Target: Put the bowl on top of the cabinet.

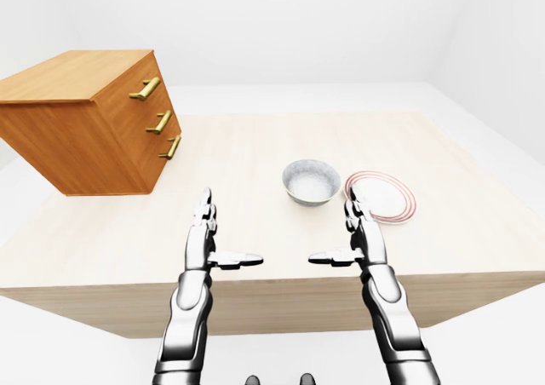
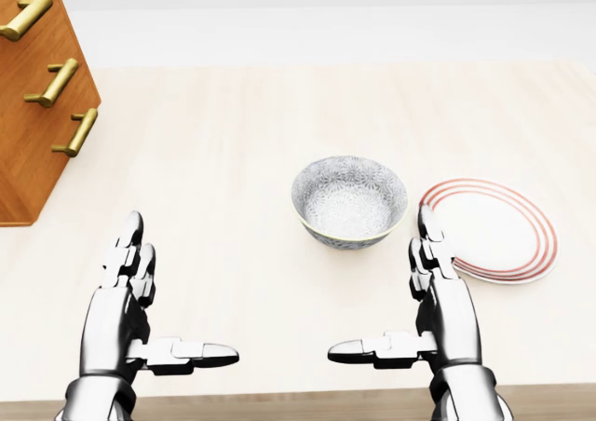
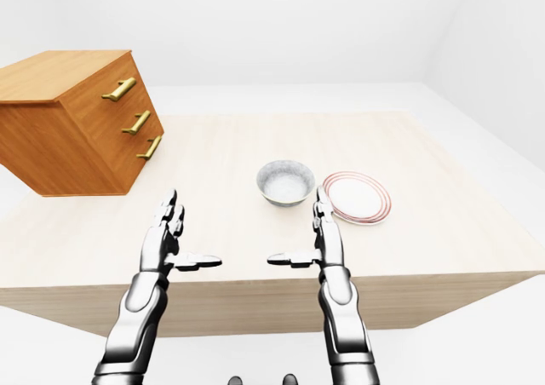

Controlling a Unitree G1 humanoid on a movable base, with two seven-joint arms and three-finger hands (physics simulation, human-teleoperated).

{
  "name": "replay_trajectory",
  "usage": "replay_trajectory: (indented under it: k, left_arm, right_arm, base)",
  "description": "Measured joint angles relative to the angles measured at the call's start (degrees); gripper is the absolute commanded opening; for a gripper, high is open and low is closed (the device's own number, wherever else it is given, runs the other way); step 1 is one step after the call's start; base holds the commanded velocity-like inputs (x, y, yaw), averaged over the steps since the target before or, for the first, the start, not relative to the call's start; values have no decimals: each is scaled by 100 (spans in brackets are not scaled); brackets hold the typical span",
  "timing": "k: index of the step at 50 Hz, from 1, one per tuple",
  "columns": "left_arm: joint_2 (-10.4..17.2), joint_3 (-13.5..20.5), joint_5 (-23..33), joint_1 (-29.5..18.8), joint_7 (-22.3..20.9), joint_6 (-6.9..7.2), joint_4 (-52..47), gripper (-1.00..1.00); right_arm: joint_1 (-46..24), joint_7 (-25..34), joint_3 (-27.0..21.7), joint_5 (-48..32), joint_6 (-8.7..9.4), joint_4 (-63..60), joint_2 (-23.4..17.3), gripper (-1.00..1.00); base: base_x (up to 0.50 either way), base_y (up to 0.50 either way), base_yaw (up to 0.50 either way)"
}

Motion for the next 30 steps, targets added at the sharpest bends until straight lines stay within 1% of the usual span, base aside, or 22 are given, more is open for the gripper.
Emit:
replay_trajectory:
  k: [7, 14, 23, 26, 30]
  left_arm:
    - [37, 74, 24, 6, -9, 45, -68, 100]
    - [50, 101, 54, 15, -7, 74, -122, 100]
    - [61, 126, 62, 14, -11, 72, -138, 100]
    - [61, 128, 65, 15, -12, 69, -142, 100]
    - [63, 127, 95, 13, 12, 103, -158, 100]
  right_arm:
    - [-16, 93, -46, 44, -97, 111, -27, 100]
    - [5, 152, -34, 11, -155, 113, -41, 100]
    - [7, 176, -17, -50, -253, 138, -33, 100]
    - [5, 179, -23, -50, -274, 162, -33, 100]
    - [6, 180, -31, -43, -279, 168, -36, 100]
  base:
    - [0, 0, 0]
    - [0, 0, 0]
    - [0, 0, 0]
    - [0, 0, 0]
    - [0, 0, 0]
